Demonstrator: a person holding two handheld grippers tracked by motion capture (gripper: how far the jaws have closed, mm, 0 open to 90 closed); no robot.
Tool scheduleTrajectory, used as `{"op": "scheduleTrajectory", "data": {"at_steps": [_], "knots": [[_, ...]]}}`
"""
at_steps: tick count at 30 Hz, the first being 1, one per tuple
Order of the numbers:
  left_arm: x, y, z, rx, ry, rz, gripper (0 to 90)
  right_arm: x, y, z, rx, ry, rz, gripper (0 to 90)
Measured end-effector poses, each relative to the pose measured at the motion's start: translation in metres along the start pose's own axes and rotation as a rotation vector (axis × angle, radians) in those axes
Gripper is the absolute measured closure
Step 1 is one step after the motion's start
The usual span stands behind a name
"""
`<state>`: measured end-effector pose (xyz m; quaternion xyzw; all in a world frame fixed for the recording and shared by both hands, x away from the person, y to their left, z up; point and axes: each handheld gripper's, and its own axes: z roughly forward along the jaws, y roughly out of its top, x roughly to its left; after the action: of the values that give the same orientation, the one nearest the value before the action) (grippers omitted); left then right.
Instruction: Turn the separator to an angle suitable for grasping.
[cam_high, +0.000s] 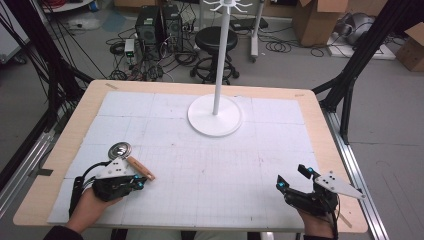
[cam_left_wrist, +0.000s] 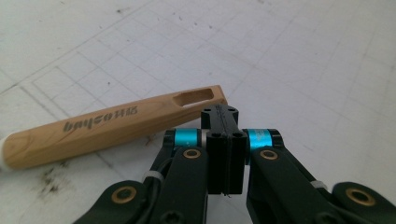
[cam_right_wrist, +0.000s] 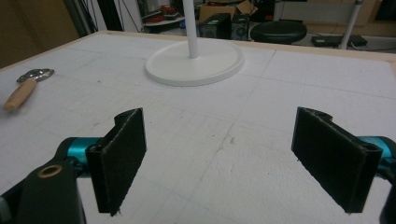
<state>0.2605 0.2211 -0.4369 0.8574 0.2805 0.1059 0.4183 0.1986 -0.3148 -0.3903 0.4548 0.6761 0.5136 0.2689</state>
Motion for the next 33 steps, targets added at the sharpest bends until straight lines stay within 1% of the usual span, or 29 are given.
{"op": "scheduleTrajectory", "data": {"at_steps": [1, 3, 5, 6, 7, 8, 9, 10, 11, 13, 14, 15, 16, 19, 20, 21, 22, 23, 24, 25, 26, 27, 28, 29, 30, 31, 32, 33], "knots": [[0.001, 0.005, 0.007, 0.007, 0.008, 0.004, 89.7, -0.001, 0.000, 0.000, -0.004, -0.003, 0.002, 16.2], [0.002, 0.007, 0.010, 0.008, 0.014, 0.003, 89.6, -0.002, 0.000, -0.001, -0.003, -0.005, 0.005, 16.2], [0.005, 0.013, 0.021, 0.022, 0.036, -0.005, 89.6, -0.002, -0.001, -0.001, -0.005, -0.008, 0.007, 16.2], [0.005, 0.013, 0.021, 0.022, 0.036, -0.005, 89.6, -0.002, -0.001, -0.001, -0.005, -0.008, 0.007, 16.2], [0.008, 0.017, 0.029, 0.044, 0.054, -0.005, 89.7, -0.002, -0.001, -0.001, -0.002, -0.007, 0.011, 16.2], [0.008, 0.017, 0.029, 0.044, 0.054, -0.005, 89.6, -0.002, -0.001, -0.001, -0.003, -0.008, 0.011, 16.2], [0.014, 0.022, 0.035, 0.050, 0.075, -0.020, 89.6, -0.002, -0.001, -0.001, -0.001, -0.008, 0.012, 16.2], [0.016, 0.025, 0.037, 0.051, 0.086, -0.027, 89.6, -0.002, -0.001, -0.001, -0.001, -0.008, 0.014, 16.2], [0.016, 0.025, 0.037, 0.051, 0.086, -0.027, 89.6, -0.002, -0.001, -0.001, -0.001, -0.008, 0.014, 16.2], [0.025, 0.033, 0.043, 0.065, 0.122, -0.039, 89.6, -0.003, -0.002, 0.000, 0.002, -0.009, 0.016, 16.2], [0.025, 0.033, 0.043, 0.065, 0.122, -0.039, 89.6, -0.003, -0.002, 0.000, 0.002, -0.009, 0.018, 16.2], [0.030, 0.037, 0.045, 0.062, 0.144, -0.048, 89.6, -0.003, -0.002, 0.000, 0.007, -0.009, 0.022, 16.2], [0.035, 0.040, 0.045, 0.054, 0.158, -0.066, 89.7, -0.003, -0.002, 0.000, 0.006, -0.010, 0.022, 16.2], [0.044, 0.043, 0.048, 0.074, 0.188, -0.081, 89.7, -0.004, -0.002, 0.000, 0.008, -0.008, 0.021, 16.2], [0.044, 0.043, 0.048, 0.074, 0.188, -0.081, 89.6, -0.004, -0.002, 0.000, 0.007, -0.008, 0.018, 16.2], [0.050, 0.044, 0.049, 0.071, 0.208, -0.100, 89.7, -0.004, -0.002, 0.000, 0.009, -0.008, 0.022, 16.3], [0.053, 0.045, 0.049, 0.072, 0.217, -0.108, 89.6, -0.004, -0.002, 0.000, 0.008, -0.009, 0.021, 16.2], [0.055, 0.045, 0.049, 0.065, 0.226, -0.126, 89.6, -0.004, -0.002, 0.000, 0.009, -0.009, 0.022, 16.2], [0.055, 0.045, 0.049, 0.065, 0.226, -0.126, 89.7, -0.004, -0.002, 0.000, 0.009, -0.009, 0.022, 16.2], [0.061, 0.045, 0.044, 0.043, 0.224, -0.155, 89.6, -0.004, -0.003, 0.000, 0.011, -0.009, 0.026, 16.2], [0.062, 0.044, 0.039, 0.026, 0.222, -0.167, 89.6, -0.005, -0.003, 0.000, 0.010, -0.011, 0.025, 16.2], [0.064, 0.044, 0.035, 0.014, 0.224, -0.172, 89.7, -0.005, -0.003, -0.001, 0.008, -0.012, 0.026, 16.3], [0.064, 0.044, 0.035, 0.014, 0.224, -0.172, 89.7, -0.005, -0.003, -0.001, 0.008, -0.012, 0.026, 16.3], [0.069, 0.040, 0.022, -0.017, 0.239, -0.187, 89.6, -0.006, -0.003, -0.002, 0.008, -0.013, 0.032, 16.2], [0.069, 0.040, 0.022, -0.017, 0.239, -0.187, 89.7, -0.006, -0.003, -0.002, 0.008, -0.013, 0.032, 16.2], [0.077, 0.033, 0.008, -0.029, 0.274, -0.211, 89.6, -0.007, -0.003, -0.002, 0.008, -0.016, 0.035, 16.2], [0.077, 0.033, 0.008, -0.029, 0.274, -0.211, 89.6, -0.007, -0.003, -0.002, 0.008, -0.017, 0.037, 16.2], [0.085, 0.025, -0.001, -0.033, 0.297, -0.243, 89.7, -0.006, -0.003, -0.001, 0.008, -0.017, 0.036, 16.2]]}}
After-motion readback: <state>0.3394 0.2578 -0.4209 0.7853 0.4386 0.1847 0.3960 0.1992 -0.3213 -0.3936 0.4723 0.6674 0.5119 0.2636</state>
